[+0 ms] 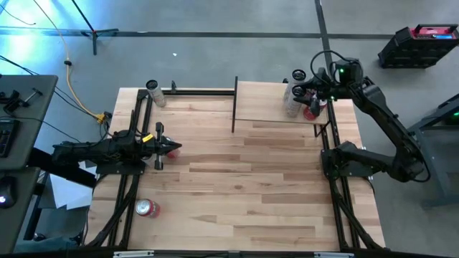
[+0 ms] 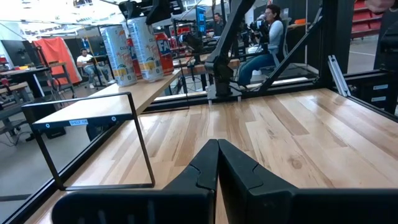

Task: Place canned beverage on shelf
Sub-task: Put the white soda can on the shelf aligned with the other white soda can

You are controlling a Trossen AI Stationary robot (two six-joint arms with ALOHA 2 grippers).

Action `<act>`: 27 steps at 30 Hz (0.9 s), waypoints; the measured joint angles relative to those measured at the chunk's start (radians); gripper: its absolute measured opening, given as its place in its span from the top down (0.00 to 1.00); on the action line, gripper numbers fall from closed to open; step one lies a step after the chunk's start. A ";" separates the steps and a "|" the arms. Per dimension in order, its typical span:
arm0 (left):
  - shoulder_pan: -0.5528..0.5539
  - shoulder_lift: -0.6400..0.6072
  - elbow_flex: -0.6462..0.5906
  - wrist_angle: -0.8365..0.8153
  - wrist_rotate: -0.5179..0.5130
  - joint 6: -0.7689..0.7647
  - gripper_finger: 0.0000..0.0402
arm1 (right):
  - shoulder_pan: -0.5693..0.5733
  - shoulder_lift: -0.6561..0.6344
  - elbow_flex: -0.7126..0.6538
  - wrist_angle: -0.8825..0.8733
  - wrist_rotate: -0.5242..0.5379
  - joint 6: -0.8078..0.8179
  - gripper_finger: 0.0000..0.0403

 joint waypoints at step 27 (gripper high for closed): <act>0.000 0.000 0.000 0.000 0.000 0.000 0.99 | 0.062 0.003 0.001 -0.010 0.105 0.021 0.34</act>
